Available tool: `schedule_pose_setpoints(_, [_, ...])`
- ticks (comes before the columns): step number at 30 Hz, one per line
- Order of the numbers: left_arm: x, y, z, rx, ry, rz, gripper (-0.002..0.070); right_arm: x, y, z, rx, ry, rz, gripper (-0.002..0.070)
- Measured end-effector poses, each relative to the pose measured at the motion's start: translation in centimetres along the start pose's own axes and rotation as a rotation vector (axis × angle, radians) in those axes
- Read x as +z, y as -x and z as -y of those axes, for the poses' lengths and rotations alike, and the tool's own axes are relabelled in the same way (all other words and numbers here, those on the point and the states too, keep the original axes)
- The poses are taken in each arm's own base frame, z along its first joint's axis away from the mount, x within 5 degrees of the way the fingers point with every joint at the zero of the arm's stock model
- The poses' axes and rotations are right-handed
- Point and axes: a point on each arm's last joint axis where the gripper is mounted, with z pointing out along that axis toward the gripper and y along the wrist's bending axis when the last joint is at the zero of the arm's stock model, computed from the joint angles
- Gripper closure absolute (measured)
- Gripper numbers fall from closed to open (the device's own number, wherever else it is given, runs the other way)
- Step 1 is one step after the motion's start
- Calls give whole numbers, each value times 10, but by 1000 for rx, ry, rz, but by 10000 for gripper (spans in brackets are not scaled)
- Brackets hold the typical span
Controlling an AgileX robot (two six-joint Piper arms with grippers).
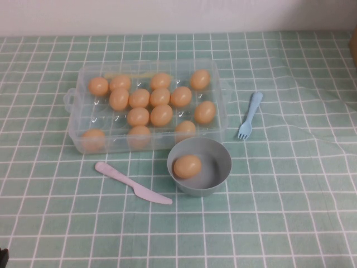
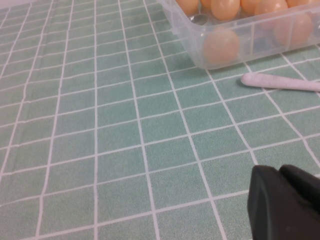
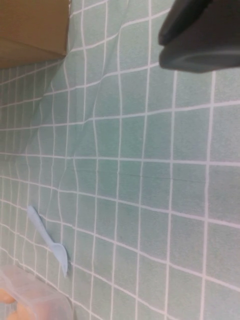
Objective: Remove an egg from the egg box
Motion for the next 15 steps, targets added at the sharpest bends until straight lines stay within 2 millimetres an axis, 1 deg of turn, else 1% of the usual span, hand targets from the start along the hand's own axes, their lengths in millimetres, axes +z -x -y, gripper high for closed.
schedule_pose_setpoints(11, [0,0,0,0,0,0,678,0,0,-1,28,10,3,694])
schedule_pose_setpoints(13, [0,0,0,0,0,0,678,0,1,-2,54,20,7,694])
schedule_pose_setpoints(15, [0,0,0,0,0,0,678,0,3,-3,119,38,33,694])
